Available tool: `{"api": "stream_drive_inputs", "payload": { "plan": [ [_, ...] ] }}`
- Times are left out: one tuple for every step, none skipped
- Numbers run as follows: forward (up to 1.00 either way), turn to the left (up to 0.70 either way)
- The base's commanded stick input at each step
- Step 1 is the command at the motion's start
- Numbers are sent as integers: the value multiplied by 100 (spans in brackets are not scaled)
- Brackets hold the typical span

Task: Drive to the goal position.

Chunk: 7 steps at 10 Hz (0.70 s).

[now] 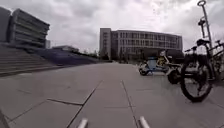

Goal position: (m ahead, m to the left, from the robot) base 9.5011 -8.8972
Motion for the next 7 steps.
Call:
{"api": "stream_drive_inputs", "payload": {
  "plan": [
    [70, -22],
    [70, -32],
    [70, -18],
    [70, -4],
    [70, 0],
    [70, 0],
    [70, 0]
  ]
}}
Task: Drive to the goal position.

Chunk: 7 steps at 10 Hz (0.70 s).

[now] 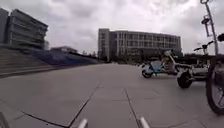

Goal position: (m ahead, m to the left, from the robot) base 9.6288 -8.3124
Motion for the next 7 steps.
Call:
{"api": "stream_drive_inputs", "payload": {
  "plan": [
    [70, 0],
    [70, 0],
    [70, 0],
    [70, 0],
    [70, 0],
    [70, 0],
    [70, 0]
  ]
}}
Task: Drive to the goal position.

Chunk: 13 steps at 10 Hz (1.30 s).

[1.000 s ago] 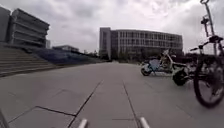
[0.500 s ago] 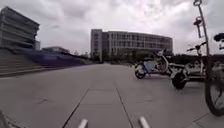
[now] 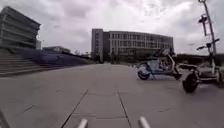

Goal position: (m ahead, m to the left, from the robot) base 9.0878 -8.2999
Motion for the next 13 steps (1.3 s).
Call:
{"api": "stream_drive_inputs", "payload": {
  "plan": [
    [70, 0],
    [70, 0],
    [70, 0],
    [70, 0],
    [70, 0],
    [70, 0],
    [70, 0],
    [70, 0],
    [70, 0],
    [70, 0],
    [70, 0],
    [70, 7],
    [70, 33]
  ]
}}
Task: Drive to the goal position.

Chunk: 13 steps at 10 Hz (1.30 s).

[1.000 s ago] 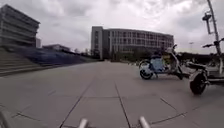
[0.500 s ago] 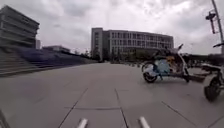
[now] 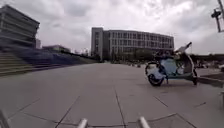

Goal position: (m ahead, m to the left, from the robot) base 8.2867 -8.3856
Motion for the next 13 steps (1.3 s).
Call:
{"api": "stream_drive_inputs", "payload": {
  "plan": [
    [70, 0],
    [70, 0],
    [70, 0],
    [70, 0],
    [70, 0],
    [70, 0],
    [70, 0],
    [70, 0],
    [70, 0],
    [70, 0],
    [70, 0],
    [70, 0],
    [70, 0]
  ]
}}
